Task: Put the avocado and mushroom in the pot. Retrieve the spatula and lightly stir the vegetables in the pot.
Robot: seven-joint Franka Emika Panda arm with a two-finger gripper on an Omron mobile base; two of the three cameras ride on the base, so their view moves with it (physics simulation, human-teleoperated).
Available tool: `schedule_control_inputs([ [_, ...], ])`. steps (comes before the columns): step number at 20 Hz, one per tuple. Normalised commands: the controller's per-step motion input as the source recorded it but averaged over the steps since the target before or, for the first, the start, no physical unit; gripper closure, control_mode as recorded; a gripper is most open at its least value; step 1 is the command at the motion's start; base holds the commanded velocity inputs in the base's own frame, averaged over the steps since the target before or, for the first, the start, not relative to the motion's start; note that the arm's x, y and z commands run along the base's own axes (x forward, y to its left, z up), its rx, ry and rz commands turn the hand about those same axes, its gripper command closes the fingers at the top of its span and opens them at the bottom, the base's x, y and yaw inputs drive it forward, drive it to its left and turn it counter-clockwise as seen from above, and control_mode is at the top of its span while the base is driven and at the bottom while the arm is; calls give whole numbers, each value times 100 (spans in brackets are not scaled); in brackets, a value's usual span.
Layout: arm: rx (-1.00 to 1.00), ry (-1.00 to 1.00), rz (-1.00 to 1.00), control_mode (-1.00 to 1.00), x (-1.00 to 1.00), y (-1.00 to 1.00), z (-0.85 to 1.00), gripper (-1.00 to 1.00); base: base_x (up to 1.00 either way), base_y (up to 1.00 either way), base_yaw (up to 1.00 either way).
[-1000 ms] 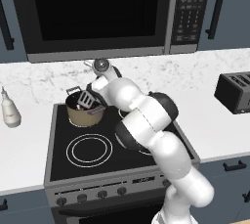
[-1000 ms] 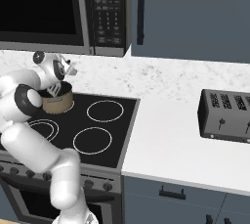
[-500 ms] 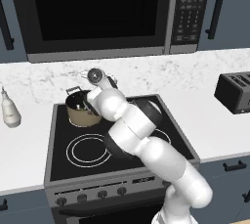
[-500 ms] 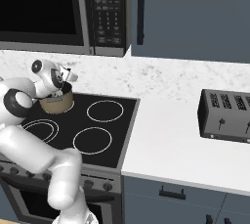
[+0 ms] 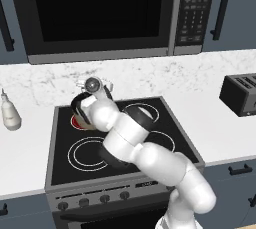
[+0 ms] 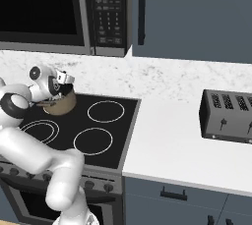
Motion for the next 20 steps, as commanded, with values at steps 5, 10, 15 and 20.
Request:
schedule_control_inputs([
  [5,-18,-20,12,-100,15,20,-3,100,0,0,0],
  [10,-19,-26,13,-100,9,21,0,100,0,0,0],
  [15,-18,-20,15,-100,0,28,-8,100,0,0,0],
  [20,-11,-10,19,-100,-9,24,-17,100,0,0,0],
])
